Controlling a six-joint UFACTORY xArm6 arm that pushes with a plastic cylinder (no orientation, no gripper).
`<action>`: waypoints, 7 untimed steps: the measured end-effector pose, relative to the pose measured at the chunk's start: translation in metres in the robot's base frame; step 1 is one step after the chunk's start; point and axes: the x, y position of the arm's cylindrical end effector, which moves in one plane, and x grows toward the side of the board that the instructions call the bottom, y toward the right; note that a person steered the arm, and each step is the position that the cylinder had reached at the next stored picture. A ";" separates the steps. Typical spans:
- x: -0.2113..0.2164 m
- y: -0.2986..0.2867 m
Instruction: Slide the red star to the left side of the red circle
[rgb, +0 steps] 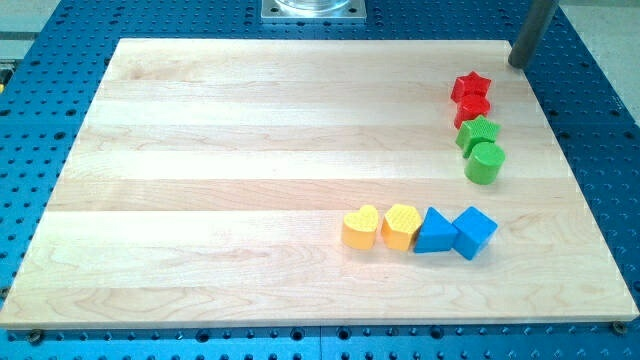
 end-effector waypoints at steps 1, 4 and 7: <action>0.000 0.000; 0.000 -0.002; 0.038 -0.001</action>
